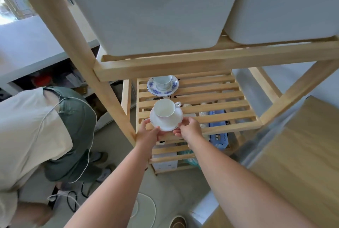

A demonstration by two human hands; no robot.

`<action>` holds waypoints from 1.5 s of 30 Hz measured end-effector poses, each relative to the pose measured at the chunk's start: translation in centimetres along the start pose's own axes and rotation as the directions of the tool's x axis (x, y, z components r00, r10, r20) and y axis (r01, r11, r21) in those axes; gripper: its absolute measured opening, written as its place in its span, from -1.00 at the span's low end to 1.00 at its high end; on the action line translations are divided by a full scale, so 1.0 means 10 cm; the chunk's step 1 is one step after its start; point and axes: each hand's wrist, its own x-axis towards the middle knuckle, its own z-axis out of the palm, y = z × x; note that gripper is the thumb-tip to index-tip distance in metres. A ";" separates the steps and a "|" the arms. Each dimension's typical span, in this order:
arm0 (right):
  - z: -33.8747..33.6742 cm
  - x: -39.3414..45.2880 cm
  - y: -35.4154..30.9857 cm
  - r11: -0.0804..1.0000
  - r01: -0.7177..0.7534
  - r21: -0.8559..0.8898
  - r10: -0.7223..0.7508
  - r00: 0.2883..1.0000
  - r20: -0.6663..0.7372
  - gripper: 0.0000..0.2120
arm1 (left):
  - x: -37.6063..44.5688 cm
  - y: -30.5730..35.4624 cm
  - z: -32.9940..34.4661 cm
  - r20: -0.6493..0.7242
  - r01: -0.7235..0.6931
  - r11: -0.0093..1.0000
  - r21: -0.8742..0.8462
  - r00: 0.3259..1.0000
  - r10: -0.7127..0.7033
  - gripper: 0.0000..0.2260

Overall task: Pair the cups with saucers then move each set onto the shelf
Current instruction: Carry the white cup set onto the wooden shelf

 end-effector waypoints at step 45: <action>-3.48 -3.41 2.86 0.872 0.309 0.379 0.116 0.623 -0.773 -0.71 | -3.53 -1.16 2.55 0.915 -0.533 0.751 0.389 0.314 -0.252 -0.78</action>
